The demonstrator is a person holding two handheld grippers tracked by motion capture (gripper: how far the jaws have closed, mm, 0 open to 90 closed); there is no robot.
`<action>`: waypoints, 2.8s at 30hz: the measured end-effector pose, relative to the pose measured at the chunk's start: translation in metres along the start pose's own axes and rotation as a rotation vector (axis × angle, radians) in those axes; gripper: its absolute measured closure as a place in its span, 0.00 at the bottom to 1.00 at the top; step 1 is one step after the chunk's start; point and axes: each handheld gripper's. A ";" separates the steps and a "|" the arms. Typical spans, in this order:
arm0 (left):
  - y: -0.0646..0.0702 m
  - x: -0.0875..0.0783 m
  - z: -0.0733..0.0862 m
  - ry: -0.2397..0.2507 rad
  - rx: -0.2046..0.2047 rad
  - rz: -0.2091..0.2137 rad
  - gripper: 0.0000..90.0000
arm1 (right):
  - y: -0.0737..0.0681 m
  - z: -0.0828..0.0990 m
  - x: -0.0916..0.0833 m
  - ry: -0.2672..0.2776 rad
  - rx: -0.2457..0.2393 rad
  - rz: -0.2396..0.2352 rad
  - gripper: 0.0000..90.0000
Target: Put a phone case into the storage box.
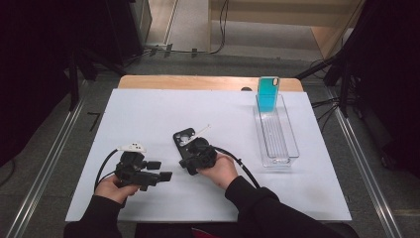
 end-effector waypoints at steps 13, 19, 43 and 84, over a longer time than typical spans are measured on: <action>0.000 0.000 0.000 -0.004 0.001 0.002 0.32 | 0.008 0.013 -0.007 -0.006 0.025 0.029 0.97; 0.000 0.001 0.000 0.000 0.000 0.005 0.32 | 0.019 0.022 -0.012 -0.008 0.058 0.046 0.97; 0.003 0.002 -0.001 0.003 0.016 0.027 0.32 | 0.020 0.054 -0.093 0.148 -0.020 -0.002 0.40; 0.009 0.006 0.004 0.069 0.089 -0.030 0.32 | 0.047 0.200 -0.142 0.200 0.029 0.060 0.33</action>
Point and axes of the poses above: each handheld gripper's, and its own axes: x roughly forward along the jaws, z roughly out of its underside, y roughly to its right, and after that the axes turned 13 degrees about -y, right-handed
